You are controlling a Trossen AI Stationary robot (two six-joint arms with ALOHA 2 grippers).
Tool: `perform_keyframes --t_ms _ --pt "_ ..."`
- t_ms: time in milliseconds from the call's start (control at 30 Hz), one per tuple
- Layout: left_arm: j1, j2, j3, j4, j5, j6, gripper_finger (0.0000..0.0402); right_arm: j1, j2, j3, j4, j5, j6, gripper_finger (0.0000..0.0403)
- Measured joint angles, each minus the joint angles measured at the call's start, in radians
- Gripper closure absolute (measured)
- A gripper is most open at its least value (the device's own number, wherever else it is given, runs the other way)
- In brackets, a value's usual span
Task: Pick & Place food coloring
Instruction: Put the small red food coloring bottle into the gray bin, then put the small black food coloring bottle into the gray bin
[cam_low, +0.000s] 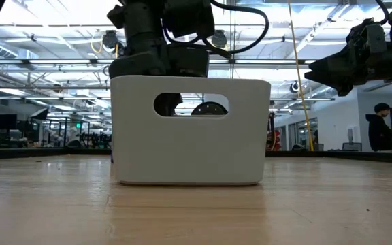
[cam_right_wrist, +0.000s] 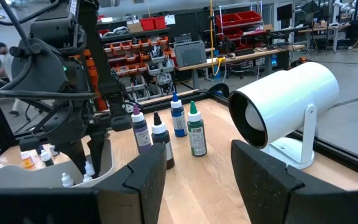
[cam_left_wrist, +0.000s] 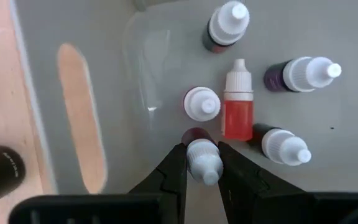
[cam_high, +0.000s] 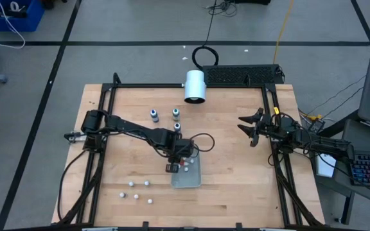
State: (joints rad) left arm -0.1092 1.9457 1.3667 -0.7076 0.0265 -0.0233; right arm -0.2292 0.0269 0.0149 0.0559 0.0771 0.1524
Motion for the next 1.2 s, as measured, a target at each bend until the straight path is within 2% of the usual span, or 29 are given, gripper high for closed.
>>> perform_keyframes --t_ms 233,400,533,700,900,1067,1200 --pt "-0.001 0.0 0.0 0.011 0.0 -0.039 0.0222 0.0 0.0 0.0 0.0 0.0 0.0 0.0234" --pt "-0.003 0.0 0.0 0.04 -0.001 -0.059 0.0185 0.0 0.0 0.0 0.0 0.0 0.0 0.0234" --pt "-0.004 0.0 0.001 0.054 -0.001 -0.062 0.0172 0.0 0.0 0.0 0.0 0.0 0.0 0.0234" --pt "-0.003 0.0 0.046 -0.018 -0.003 -0.061 0.0168 0.0 0.0 0.0 0.0 0.0 0.0 0.0234" --pt "-0.004 -0.001 0.151 -0.197 -0.034 -0.09 0.0167 0.0 0.0 0.0 0.0 0.0 0.0 0.0234" --pt "-0.042 -0.002 0.183 -0.409 0.018 -0.239 0.0167 0.0 0.0 0.0 0.0 0.0 0.0 0.0234" --pt "-0.121 -0.002 0.182 -0.6 0.032 -0.369 0.0167 0.0 0.0 0.0 0.0 0.0 0.0 0.0234"
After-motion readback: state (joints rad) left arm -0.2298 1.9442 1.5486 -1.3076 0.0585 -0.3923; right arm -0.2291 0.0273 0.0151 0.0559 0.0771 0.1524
